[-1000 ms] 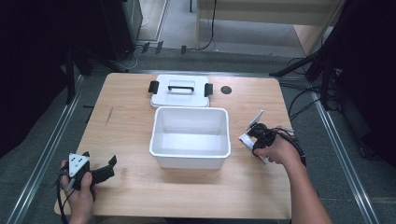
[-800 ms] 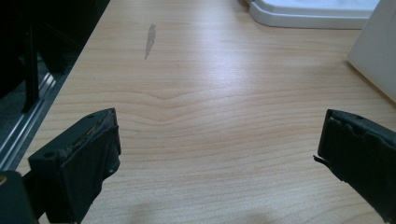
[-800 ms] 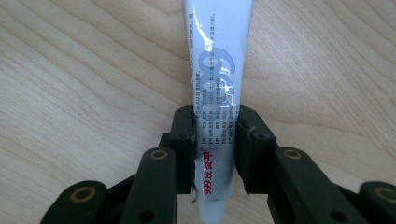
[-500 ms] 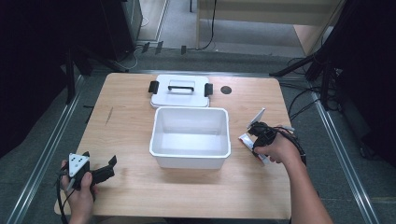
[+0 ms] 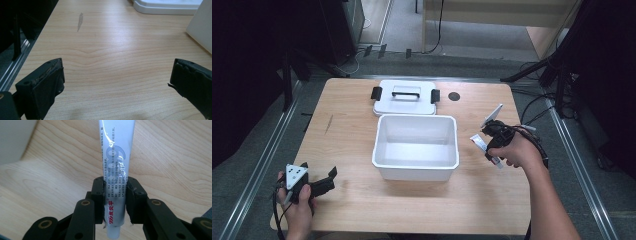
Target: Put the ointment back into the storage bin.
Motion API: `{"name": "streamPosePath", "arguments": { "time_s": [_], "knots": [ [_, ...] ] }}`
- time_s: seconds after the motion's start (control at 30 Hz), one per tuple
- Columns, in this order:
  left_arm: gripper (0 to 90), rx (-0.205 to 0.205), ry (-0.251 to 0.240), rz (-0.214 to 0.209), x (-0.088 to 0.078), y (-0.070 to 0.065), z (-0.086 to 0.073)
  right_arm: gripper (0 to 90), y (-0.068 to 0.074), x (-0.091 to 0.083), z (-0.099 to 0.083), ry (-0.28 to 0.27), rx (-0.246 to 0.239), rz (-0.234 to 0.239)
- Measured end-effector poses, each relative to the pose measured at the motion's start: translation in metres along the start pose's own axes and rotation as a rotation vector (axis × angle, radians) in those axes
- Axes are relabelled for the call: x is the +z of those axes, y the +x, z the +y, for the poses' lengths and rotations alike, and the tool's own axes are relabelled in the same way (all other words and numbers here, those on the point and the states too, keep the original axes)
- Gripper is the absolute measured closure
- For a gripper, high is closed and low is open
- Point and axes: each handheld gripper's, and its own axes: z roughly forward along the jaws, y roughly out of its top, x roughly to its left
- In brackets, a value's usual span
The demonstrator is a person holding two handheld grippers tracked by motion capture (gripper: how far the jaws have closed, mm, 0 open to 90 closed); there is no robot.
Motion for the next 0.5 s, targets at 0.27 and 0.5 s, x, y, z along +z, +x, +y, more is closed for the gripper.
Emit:
{"name": "streamPosePath", "arguments": {
  "time_s": [0.27,0.5],
  "knots": [
    [0.2,-0.001,-0.001,-0.002,0.000,0.000,0.000,72.1,0.008,-0.030,0.007,-0.025,-0.012,-0.002],
    [0.2,-0.001,-0.001,-0.001,0.000,0.000,0.000,72.2,0.018,-0.055,0.015,-0.041,-0.030,0.003]
  ]
}}
